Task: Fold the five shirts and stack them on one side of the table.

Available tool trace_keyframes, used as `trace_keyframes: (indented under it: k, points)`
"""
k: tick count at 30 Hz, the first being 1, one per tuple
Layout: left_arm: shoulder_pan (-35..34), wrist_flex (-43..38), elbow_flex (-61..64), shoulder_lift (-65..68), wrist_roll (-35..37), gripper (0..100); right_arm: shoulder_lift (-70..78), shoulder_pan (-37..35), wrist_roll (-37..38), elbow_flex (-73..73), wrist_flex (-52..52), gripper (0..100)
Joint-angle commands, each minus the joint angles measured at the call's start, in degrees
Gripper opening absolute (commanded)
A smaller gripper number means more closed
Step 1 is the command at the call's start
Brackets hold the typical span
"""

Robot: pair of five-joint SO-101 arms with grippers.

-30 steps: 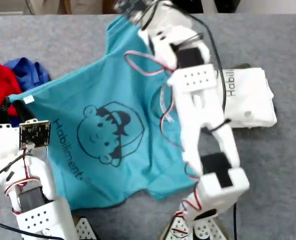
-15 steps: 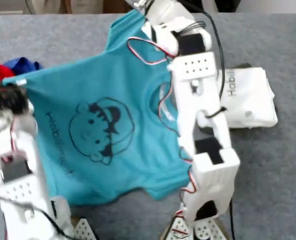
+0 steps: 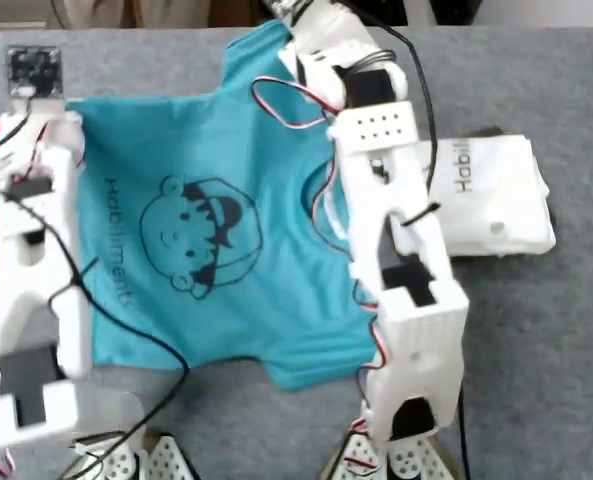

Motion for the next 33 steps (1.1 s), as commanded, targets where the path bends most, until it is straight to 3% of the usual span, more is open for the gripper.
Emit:
trace_keyframes:
  k: [1,7,13,16,22,28,33]
  points:
    - [1.3,-0.7,-11.2,5.2,0.5,2,0.5,2.2,-1.5,-3.3,-5.6,0.2]
    - [1.1,-0.1,-24.0,17.4,0.5,2,4.0,3.4,-1.6,-3.3,-7.2,0.2]
    - [0.9,11.1,-28.3,22.0,0.3,2,5.1,4.4,-1.6,-3.3,-4.2,0.2]
    - [0.7,18.5,-28.7,21.7,0.2,2,4.9,4.6,-1.5,-3.3,2.6,0.2]
    - [0.9,35.9,-28.4,14.3,0.1,2,4.9,3.4,-1.1,-7.8,28.9,0.2]
    - [1.5,45.2,-26.9,7.5,0.2,2,4.9,0.7,-1.0,-12.8,44.7,0.2]
    - [4.9,48.6,-14.6,0.7,0.1,2,3.5,-1.4,-2.4,-12.6,52.3,0.2]
